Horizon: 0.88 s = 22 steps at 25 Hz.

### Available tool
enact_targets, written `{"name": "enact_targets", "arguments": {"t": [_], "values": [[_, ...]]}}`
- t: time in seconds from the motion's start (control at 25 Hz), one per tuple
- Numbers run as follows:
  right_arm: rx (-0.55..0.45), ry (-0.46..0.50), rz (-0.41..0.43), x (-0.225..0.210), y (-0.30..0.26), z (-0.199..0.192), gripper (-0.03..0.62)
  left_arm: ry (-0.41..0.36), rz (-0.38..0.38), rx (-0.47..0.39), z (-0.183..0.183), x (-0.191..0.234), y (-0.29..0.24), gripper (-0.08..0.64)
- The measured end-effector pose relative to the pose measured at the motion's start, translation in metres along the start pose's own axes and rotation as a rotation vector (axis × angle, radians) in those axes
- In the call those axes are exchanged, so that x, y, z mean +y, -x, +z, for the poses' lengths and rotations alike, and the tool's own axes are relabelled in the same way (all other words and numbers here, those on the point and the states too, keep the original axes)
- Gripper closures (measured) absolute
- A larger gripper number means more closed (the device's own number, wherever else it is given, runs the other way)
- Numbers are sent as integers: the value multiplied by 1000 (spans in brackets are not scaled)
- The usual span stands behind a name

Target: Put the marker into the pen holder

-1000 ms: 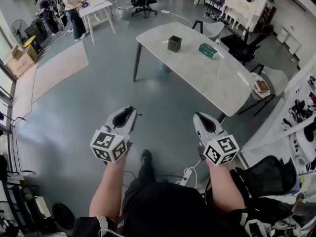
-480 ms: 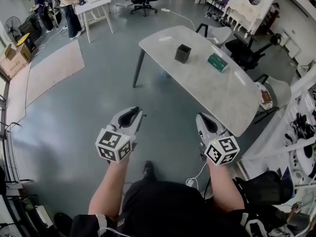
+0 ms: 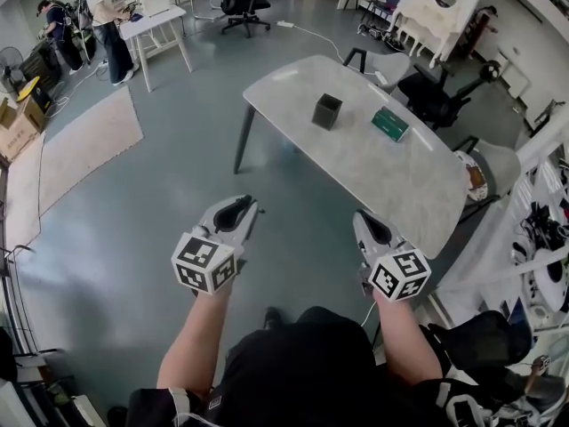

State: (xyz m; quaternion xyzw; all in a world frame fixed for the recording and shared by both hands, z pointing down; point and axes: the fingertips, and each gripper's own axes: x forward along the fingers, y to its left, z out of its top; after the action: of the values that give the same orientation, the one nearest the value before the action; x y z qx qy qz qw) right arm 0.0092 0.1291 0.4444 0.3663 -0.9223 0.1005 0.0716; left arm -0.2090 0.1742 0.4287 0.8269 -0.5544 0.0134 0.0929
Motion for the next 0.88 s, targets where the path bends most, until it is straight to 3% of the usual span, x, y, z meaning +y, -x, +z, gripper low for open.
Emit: {"name": "enact_targets", "arguments": {"t": [0.28, 0.52, 0.88], "values": [[-12, -21, -26, -29, -24, 1, 589, 6, -17, 19, -1, 16, -35, 502], [-17, -48, 1, -68, -55, 3, 589, 4, -32, 51, -2, 22, -95, 502], [-58, -28, 17, -185, -121, 39, 589, -16, -32, 62, 17, 38, -241, 502]]}}
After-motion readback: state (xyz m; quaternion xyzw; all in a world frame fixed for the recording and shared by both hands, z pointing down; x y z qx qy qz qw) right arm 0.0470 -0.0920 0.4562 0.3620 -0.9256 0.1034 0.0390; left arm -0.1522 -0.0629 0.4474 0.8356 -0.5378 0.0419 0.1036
